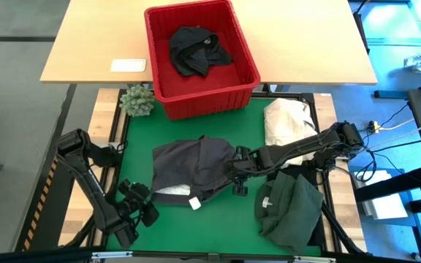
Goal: Fold laundry
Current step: Fold the gray pants
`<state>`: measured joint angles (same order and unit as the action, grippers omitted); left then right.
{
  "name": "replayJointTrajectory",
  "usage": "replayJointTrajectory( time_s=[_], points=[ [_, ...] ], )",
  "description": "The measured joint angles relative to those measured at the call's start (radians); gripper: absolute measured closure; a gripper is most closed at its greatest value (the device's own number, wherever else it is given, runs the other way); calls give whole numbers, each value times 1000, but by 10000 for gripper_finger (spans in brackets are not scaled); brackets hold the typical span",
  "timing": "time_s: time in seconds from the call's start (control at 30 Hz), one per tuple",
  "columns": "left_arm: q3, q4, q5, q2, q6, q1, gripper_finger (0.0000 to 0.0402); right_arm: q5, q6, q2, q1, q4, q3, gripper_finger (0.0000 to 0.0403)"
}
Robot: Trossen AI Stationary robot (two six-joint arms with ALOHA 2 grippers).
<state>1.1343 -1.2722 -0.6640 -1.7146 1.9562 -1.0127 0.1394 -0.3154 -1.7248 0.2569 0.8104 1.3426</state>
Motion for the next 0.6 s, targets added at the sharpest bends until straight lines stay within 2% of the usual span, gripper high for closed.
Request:
replayJointTrajectory(
  time_s=[0.13,0.3,0.47,0.6],
  points=[
    [-34,53,24,-1,-26,29,130,0,4,0,0,0,0,389],
    [-80,-41,117,-1,26,73,127,1,5,0,-2,0,0,389],
    [-169,84,135,-1,-12,106,157,1,5,0,-2,0,0,389],
    [-213,153,133,-1,-40,126,223,1,1,0,-2,2,0,388]
  ],
)
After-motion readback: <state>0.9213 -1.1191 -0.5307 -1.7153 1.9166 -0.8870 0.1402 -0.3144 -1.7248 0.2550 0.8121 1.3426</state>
